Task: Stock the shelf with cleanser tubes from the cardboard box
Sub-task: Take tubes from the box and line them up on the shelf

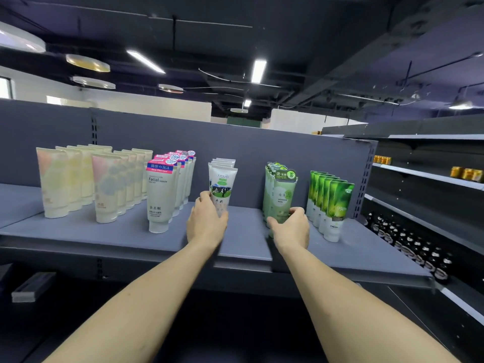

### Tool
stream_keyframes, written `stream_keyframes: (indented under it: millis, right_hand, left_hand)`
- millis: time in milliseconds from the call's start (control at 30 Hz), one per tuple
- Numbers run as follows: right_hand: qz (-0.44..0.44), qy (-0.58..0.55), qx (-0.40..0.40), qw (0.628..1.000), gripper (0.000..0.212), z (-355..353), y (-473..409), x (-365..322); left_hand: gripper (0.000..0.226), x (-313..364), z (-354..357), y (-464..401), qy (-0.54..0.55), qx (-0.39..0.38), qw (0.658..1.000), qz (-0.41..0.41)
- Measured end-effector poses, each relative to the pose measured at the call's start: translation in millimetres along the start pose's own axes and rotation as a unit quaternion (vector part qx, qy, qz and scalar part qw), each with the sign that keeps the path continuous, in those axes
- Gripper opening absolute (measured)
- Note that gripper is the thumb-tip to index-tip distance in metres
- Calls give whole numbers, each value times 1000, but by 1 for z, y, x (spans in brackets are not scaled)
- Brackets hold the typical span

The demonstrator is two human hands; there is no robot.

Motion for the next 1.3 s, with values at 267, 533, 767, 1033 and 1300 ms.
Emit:
stream_keyframes:
  millis: [267, 533, 767, 1033, 1300]
  right_hand:
    - [8, 33, -3, 999, 46, 20, -17, 5]
    - [0, 43, -4, 999, 45, 16, -14, 1]
    - [6, 54, -1, 999, 70, 13, 0, -1]
    - [-43, 26, 39, 998, 20, -9, 45, -7]
    - [-69, 42, 44, 996, 35, -20, 117, 7]
  left_hand:
    - [45, -16, 9, -14, 9, 9, 1000, -27]
    - [44, -13, 12, -17, 18, -7, 999, -44]
    - [63, -22, 4, -6, -3, -53, 997, -58]
    - [29, -18, -20, 26, -102, -44, 994, 1]
    - [22, -3, -31, 80, -87, -61, 993, 46]
Point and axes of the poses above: each hand's wrist, its own y-axis away from the middle knuckle, its own z-axis out of the palm, x = y × z, the point moved 8 cm from there along -y, towards the middle knuckle, and after that the axes turned 7 degrees about z, right-handed, at the moved point
